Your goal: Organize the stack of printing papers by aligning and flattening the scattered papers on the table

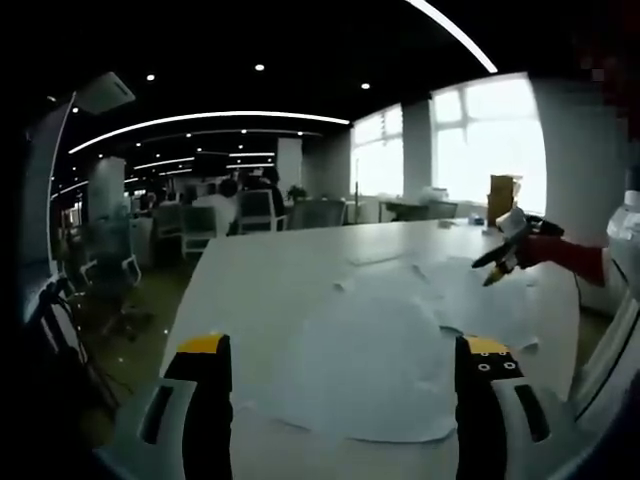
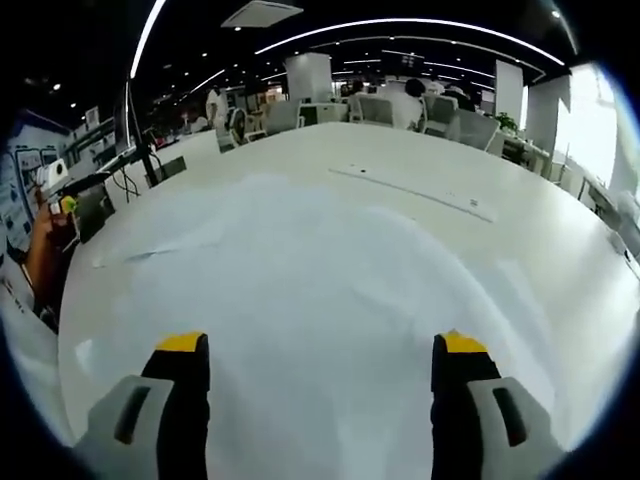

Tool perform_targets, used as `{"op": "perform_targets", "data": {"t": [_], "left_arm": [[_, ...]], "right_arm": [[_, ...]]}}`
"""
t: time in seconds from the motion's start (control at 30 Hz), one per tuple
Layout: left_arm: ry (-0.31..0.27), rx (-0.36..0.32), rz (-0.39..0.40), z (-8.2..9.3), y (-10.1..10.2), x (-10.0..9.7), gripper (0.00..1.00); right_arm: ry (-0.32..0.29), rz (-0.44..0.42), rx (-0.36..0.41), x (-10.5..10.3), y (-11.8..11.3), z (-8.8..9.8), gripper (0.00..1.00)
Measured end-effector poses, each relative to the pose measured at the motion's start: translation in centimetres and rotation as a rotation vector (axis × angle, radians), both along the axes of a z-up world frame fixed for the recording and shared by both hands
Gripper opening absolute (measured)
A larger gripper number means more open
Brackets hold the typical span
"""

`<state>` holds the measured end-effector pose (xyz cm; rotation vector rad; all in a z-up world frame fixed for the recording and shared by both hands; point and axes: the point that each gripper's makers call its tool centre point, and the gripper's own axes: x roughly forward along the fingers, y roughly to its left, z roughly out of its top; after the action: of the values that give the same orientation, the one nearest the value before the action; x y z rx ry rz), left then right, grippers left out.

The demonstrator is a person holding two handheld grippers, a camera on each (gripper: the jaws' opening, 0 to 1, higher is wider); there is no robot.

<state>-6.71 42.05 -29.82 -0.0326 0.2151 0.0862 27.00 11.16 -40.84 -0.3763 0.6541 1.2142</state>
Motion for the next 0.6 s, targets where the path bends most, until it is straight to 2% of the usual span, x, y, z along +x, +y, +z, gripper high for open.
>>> {"op": "perform_targets", "data": {"t": [0.2, 0.37, 0.4, 0.47, 0.6], "left_arm": [[0.000, 0.002, -0.002, 0.0, -0.1, 0.1, 0.95], [-0.001, 0.001, -0.001, 0.0, -0.2, 0.1, 0.95], [-0.001, 0.000, -0.001, 0.0, -0.2, 0.1, 0.95], [0.000, 0.000, -0.001, -0.1, -0.2, 0.1, 0.95], [0.001, -0.002, 0.000, -0.2, -0.1, 0.1, 0.95]], "right_arm": [[-0.002, 0.000, -0.010, 0.1, -0.1, -0.3, 0.86], [-0.004, -0.001, -0.038, 0.0, -0.2, -1.3, 0.85], [-0.034, -0.011, -0.048, 0.3, -0.4, -1.4, 0.85], [-0.041, 0.004, -0.067, 0.2, -0.6, -1.8, 0.85], [-0.049, -0.002, -0.057, 0.2, -0.5, -2.0, 0.86]]}}
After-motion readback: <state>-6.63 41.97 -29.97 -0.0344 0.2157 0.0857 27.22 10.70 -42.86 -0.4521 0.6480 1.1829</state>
